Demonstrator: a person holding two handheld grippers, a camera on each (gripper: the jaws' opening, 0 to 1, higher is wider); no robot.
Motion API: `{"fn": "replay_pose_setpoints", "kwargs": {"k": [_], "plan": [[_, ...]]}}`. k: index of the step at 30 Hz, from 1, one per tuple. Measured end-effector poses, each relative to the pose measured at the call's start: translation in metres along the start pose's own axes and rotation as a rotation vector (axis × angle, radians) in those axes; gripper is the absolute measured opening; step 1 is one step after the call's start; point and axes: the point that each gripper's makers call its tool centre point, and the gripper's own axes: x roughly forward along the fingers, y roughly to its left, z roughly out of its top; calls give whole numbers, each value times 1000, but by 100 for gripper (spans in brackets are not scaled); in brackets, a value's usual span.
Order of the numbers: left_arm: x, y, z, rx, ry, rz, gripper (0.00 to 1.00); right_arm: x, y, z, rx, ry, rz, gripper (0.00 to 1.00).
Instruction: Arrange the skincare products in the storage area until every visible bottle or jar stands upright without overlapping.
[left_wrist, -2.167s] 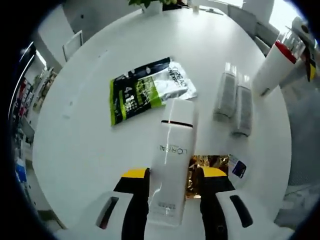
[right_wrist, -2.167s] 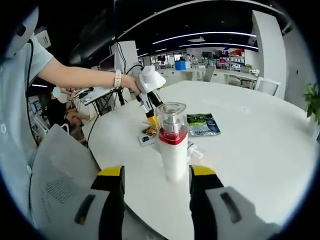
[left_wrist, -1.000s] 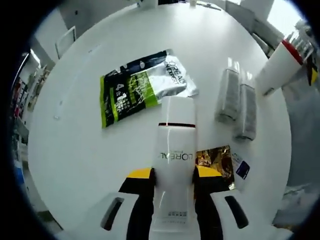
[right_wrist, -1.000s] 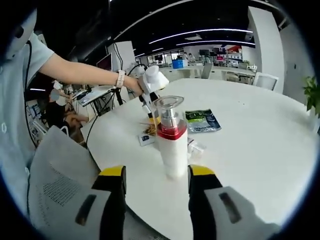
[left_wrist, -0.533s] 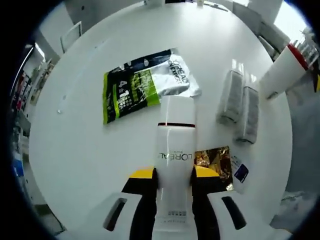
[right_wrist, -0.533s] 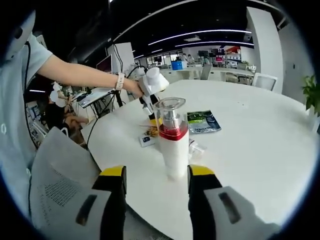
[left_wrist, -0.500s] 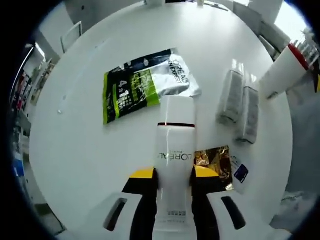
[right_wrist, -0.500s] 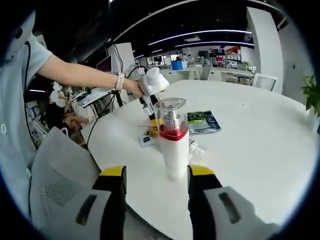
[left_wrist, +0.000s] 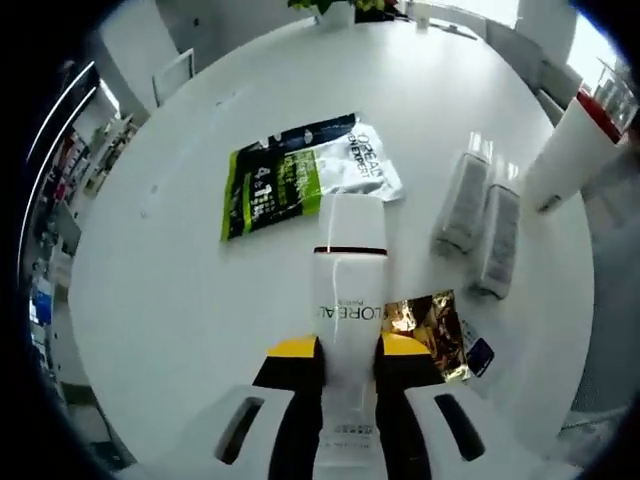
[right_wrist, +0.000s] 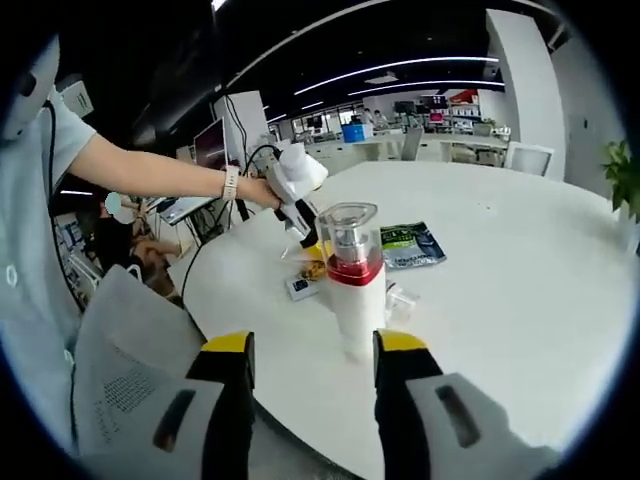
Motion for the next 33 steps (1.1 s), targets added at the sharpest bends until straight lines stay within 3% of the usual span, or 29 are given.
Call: {"fn": "replay_pose_setpoints", "kwargs": {"k": [15, 25, 33], "plan": [[-8, -6, -12, -72, -19, 11, 9, 0, 14, 1, 7, 2, 25, 47], [-33, -16, -18, -115, -96, 42, 8, 2, 28, 3, 21, -4, 70, 46], [-51, -28, -25, -135, -123, 62, 8, 5, 38, 3, -1, -2, 101, 44]]}}
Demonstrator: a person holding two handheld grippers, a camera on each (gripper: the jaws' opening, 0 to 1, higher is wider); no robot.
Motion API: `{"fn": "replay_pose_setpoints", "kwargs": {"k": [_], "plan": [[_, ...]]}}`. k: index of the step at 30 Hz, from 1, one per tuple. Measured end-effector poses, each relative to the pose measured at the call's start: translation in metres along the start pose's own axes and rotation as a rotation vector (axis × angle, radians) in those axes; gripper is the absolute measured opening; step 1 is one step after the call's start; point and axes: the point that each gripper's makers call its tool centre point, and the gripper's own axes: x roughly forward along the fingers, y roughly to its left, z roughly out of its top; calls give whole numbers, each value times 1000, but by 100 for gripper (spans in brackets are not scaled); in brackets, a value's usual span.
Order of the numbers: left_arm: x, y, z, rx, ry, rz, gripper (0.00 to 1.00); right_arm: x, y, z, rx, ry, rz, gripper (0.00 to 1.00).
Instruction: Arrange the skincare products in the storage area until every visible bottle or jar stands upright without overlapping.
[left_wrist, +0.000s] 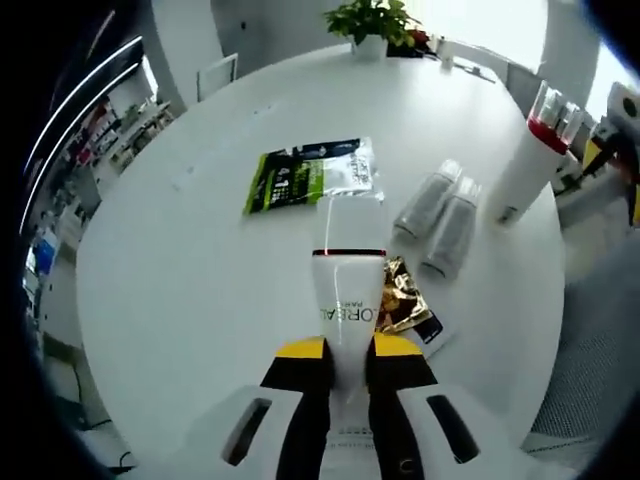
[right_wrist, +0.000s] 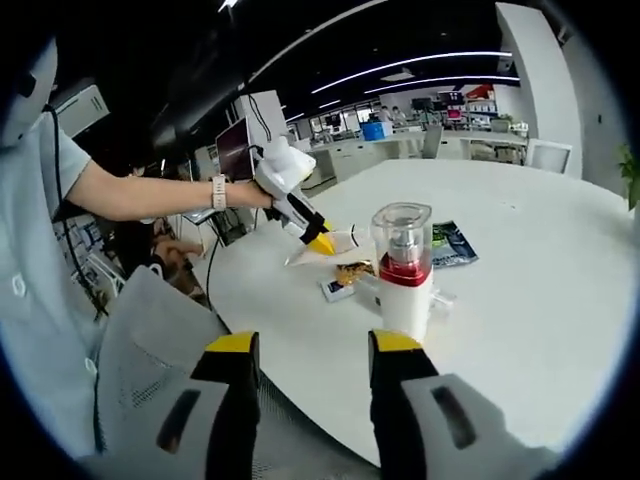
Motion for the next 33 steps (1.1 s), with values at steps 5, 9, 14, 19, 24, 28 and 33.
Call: {"fn": "replay_pose_setpoints", "kwargs": {"k": [5, 9, 14, 19, 24, 28, 33], "plan": [[-13, -9, 4, -32, -66, 30, 7, 4, 10, 0, -13, -1, 30, 44], [-23, -23, 7, -22, -96, 35, 7, 7, 17, 2, -20, -10, 52, 43], [-40, -42, 12, -10, -150, 43, 7, 11, 23, 6, -35, -20, 72, 43], [-56, -63, 16, 26, -181, 46, 7, 14, 27, 12, -38, -47, 81, 42], [-72, -84, 20, 70, -216, 60, 7, 21, 29, 12, -12, -70, 71, 42], [-77, -99, 21, 95, -225, 54, 7, 23, 30, 18, 29, -112, 70, 39], [-82, -116, 26, 173, -241, 66, 8, 26, 28, 25, 62, -142, 67, 37]]}}
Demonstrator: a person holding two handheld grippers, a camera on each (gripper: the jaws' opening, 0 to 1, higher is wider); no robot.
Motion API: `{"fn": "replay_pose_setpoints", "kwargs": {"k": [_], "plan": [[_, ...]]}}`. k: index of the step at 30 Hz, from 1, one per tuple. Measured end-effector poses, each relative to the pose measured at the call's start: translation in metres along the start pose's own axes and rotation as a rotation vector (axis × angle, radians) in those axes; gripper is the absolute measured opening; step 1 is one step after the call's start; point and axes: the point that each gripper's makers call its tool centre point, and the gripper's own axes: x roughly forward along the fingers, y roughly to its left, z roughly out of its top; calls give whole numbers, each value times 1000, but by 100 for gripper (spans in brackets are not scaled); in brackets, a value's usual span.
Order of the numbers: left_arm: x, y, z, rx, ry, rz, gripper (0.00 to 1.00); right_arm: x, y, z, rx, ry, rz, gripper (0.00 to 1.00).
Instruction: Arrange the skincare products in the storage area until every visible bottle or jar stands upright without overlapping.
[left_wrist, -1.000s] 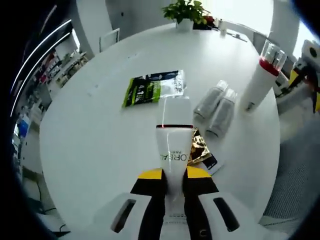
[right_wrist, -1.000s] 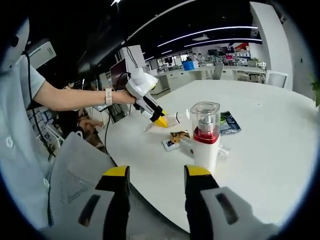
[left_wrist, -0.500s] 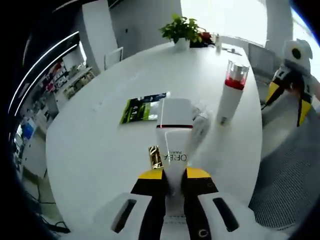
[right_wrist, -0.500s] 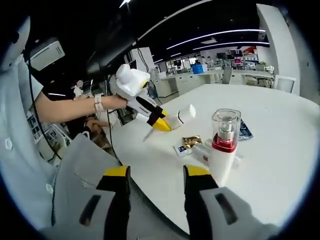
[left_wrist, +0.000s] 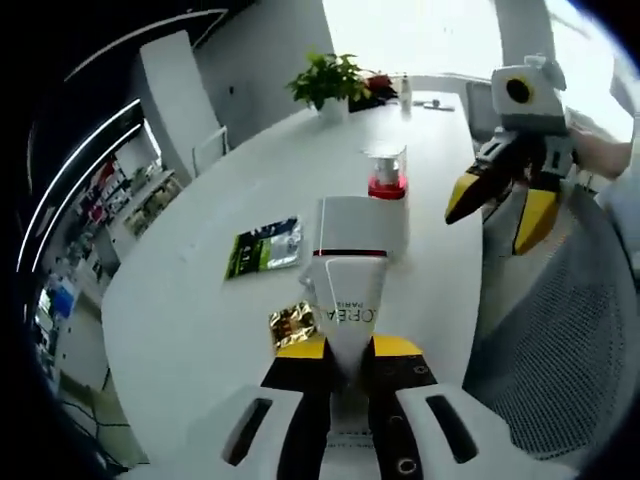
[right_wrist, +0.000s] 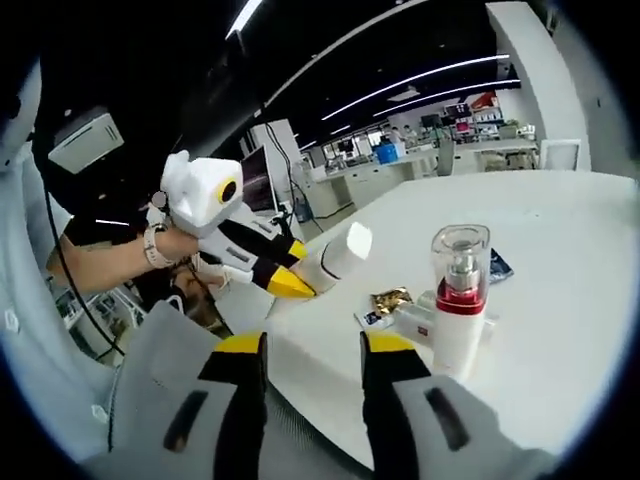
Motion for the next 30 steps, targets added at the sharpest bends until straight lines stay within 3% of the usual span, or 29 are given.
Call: {"fn": "replay_pose_setpoints", "kwargs": {"k": [7, 12, 15, 20, 30], "plan": [[-2, -21, 12, 140, -14, -24, 7, 1, 3, 10, 96, -49, 61, 30], [-3, -33, 26, 228, -45, -39, 8, 1, -2, 12, 149, -57, 76, 31], [-1, -32, 27, 330, -25, -16, 8, 2, -1, 12, 194, -52, 98, 30], [0, -44, 36, 366, -58, -26, 8, 4, 2, 16, 236, -80, 108, 30], [0, -50, 41, 556, -48, -12, 8, 6, 4, 13, 299, -81, 135, 26]]}}
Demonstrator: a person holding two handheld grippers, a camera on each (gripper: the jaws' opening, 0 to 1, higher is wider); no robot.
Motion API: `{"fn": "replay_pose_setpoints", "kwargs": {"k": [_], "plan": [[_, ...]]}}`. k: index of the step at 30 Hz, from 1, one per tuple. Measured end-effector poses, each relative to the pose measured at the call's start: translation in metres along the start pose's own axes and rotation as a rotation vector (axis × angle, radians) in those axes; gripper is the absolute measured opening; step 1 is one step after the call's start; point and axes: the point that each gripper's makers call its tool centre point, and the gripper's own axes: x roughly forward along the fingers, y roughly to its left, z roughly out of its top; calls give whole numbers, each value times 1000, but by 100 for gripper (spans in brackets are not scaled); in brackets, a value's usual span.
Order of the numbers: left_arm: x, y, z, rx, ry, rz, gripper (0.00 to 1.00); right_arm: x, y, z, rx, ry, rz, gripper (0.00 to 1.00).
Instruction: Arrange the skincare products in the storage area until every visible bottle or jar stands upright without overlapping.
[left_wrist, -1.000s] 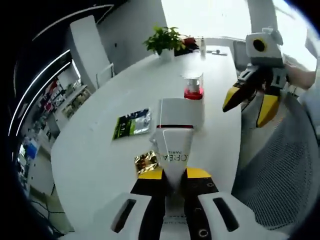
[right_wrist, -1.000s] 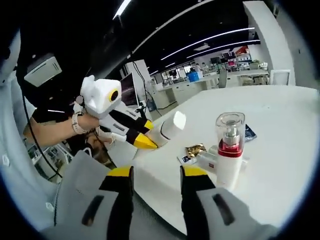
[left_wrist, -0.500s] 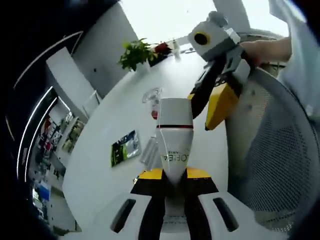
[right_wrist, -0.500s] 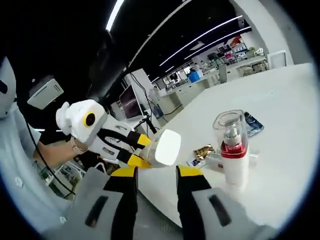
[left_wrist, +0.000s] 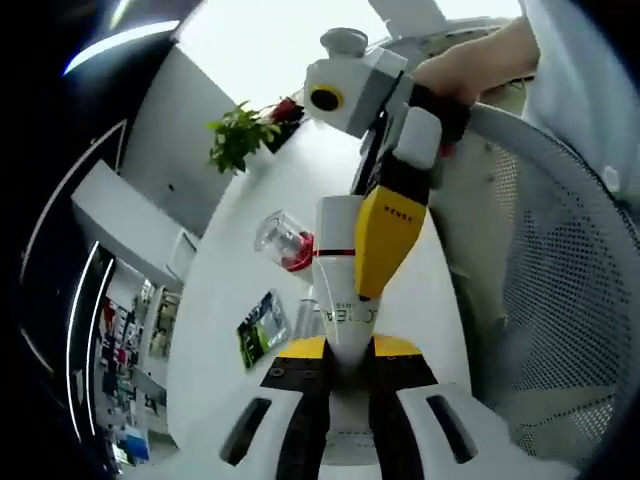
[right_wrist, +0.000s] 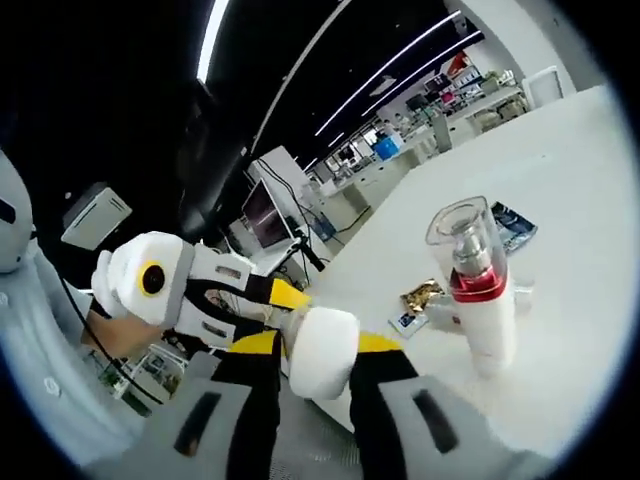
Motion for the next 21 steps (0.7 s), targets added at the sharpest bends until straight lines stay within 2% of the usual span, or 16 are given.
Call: {"fn": "replay_pose_setpoints", "kwargs": {"k": [3, 11, 21], "plan": [[1, 0, 2, 42, 7, 7, 8, 0, 0, 0, -5, 2, -5, 27], [6, -5, 17, 157, 9, -7, 9, 3, -1, -1, 60, 9, -2, 29], [8, -2, 23, 198, 12, -12, 9, -1, -4, 1, 115, -19, 12, 27]]}}
